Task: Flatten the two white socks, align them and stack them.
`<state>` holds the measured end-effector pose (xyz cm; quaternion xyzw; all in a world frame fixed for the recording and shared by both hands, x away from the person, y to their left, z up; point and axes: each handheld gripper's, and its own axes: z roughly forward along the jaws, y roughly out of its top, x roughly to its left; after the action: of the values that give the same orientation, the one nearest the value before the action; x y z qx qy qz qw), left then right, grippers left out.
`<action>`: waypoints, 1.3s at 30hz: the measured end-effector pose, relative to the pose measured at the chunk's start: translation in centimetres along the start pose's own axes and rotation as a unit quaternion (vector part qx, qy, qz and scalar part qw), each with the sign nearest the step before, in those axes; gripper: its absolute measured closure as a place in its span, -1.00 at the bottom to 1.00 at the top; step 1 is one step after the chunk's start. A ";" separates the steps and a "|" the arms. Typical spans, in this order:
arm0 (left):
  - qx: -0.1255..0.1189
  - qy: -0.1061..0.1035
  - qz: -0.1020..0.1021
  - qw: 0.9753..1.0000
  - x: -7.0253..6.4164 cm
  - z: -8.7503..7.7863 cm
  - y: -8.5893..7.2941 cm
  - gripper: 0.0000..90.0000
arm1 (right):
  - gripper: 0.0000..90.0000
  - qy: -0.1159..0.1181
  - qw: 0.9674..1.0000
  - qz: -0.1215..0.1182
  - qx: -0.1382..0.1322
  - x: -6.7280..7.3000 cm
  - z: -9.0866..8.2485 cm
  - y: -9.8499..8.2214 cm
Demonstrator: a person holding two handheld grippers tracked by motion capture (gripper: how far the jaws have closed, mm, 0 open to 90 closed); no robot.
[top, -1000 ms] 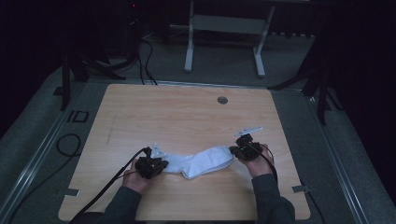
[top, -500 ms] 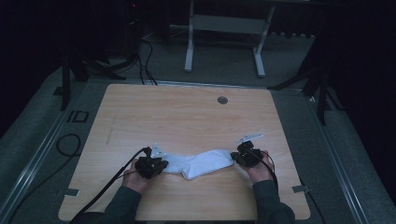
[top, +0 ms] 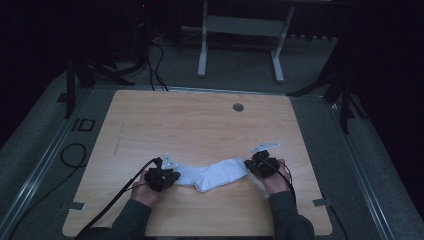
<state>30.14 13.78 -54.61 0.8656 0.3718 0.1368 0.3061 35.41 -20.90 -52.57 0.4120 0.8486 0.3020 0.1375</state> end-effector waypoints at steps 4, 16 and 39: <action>0.000 0.001 0.000 1.000 0.0 0.0 0.0 0.97 | 0.94 0.003 1.000 0.002 0.001 0.0 0.3 -0.1; -0.007 0.001 -0.004 1.000 0.0 -0.2 0.1 0.90 | 0.60 -0.003 0.999 0.006 -0.036 -0.6 -1.1 0.3; -0.020 0.015 -0.011 1.000 0.6 -0.9 0.1 0.83 | 0.51 -0.024 0.999 0.029 -0.035 -2.5 -1.6 -0.8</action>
<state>30.18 14.53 -53.80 0.8533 0.3829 0.1539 0.3188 35.70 -23.92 -51.85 0.4382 0.8218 0.3252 0.1636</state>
